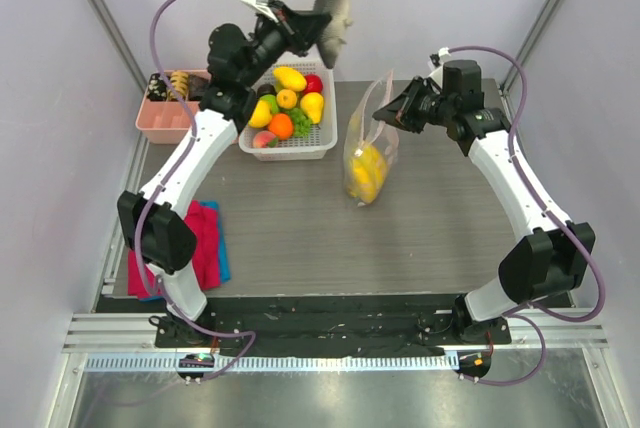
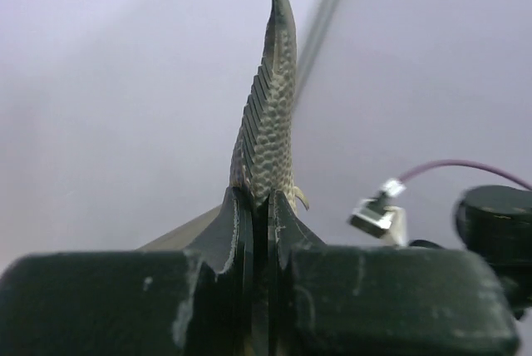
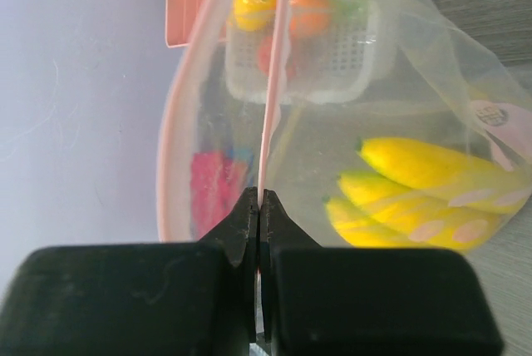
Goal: Place the food in the zip-top bag and seal the zipper
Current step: Place the fake fish in the zipper food storage bag.
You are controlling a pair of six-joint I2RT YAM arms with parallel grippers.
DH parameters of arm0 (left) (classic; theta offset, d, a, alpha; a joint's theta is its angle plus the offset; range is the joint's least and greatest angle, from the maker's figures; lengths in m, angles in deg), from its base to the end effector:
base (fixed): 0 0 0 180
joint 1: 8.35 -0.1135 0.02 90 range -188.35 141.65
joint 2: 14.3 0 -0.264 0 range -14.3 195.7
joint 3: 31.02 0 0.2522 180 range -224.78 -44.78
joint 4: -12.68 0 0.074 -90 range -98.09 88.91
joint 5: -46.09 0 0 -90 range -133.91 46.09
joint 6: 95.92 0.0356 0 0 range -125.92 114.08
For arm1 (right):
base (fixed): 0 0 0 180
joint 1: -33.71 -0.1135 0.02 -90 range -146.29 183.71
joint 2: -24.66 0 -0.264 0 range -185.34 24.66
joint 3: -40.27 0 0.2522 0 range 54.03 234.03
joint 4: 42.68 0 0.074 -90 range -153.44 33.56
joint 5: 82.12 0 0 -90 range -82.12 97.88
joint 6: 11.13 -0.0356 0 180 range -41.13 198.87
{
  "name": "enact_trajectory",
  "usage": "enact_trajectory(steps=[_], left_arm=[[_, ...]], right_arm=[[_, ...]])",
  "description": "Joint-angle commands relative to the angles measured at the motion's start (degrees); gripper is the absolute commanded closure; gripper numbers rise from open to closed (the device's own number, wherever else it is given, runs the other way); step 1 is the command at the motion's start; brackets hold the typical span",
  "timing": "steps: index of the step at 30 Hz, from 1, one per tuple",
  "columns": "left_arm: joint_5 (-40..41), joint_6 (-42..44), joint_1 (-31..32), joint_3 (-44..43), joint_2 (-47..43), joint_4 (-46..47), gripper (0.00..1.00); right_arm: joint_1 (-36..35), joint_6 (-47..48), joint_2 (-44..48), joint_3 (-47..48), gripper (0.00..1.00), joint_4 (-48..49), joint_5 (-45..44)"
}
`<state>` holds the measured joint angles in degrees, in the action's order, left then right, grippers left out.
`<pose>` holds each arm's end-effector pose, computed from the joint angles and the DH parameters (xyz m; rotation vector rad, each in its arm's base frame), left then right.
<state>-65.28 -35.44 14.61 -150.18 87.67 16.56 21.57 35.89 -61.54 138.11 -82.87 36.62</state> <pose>0.3777 -0.1741 0.4848 0.2712 1.2659 -1.0153 0.3307 0.0886 0.3775 0.2581 2.1771 1.0883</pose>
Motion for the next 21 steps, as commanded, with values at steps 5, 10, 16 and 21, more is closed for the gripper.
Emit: enact_trajectory(steps=[5, 10, 16, 21], left_arm=[[1.76, -0.19, 10.25, 1.69, -0.38, 16.18, 1.00], [4.13, 1.74, 12.19, 6.42, 0.51, 18.91, 1.00], [5.63, 4.81, 12.37, 12.49, 2.70, 21.10, 1.00], [9.14, 12.01, 12.46, 14.08, 4.46, 21.37, 1.00]], right_arm=[[-0.51, -3.16, -3.54, 8.02, 0.99, 2.71, 2.64], [-0.60, -2.64, -3.37, 8.66, 0.99, 2.09, 2.03], [-0.69, -4.56, -1.87, 5.58, 0.99, 1.91, 1.59], [-0.16, -5.27, -2.23, 6.19, 0.99, 2.00, 3.43]])
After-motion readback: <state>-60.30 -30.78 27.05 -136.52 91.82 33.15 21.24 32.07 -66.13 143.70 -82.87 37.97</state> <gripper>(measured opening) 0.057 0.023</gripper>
